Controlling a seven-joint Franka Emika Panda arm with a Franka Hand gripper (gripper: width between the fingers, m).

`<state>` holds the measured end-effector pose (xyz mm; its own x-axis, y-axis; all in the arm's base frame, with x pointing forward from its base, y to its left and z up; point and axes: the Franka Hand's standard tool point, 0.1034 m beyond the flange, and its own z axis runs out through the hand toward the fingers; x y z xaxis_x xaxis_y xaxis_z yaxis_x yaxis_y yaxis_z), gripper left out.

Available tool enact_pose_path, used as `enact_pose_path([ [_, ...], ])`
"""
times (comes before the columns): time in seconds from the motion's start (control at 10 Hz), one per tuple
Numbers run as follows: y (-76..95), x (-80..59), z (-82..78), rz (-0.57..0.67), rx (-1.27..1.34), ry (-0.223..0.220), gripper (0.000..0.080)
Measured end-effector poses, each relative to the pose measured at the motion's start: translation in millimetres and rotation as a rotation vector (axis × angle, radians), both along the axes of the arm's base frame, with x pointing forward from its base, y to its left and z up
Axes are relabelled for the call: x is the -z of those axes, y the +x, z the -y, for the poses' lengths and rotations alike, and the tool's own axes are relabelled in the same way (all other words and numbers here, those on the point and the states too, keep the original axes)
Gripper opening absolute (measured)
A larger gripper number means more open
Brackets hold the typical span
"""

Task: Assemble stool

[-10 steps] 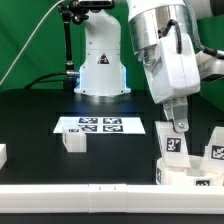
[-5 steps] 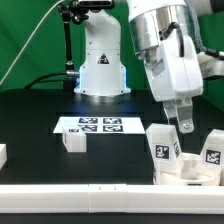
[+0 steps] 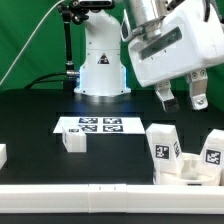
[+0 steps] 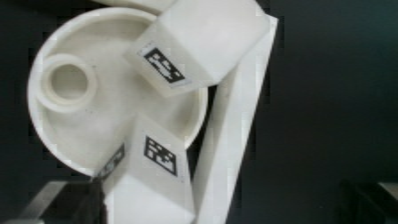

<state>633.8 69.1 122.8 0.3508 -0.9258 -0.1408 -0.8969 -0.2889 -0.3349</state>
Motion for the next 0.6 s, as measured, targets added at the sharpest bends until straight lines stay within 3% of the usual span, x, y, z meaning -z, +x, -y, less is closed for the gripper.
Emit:
enact_pose_path([
  [0.2,-0.3,0.7,0.3,0.037,-0.152,-0.048,0.0649],
  [0.4,-2.6,3.2,-1.4,0.079,-0.431,-0.154,0.0649],
  [0.6,-5.8,5.7,-8.0,0.069,-0.664,-0.200,0.0649],
])
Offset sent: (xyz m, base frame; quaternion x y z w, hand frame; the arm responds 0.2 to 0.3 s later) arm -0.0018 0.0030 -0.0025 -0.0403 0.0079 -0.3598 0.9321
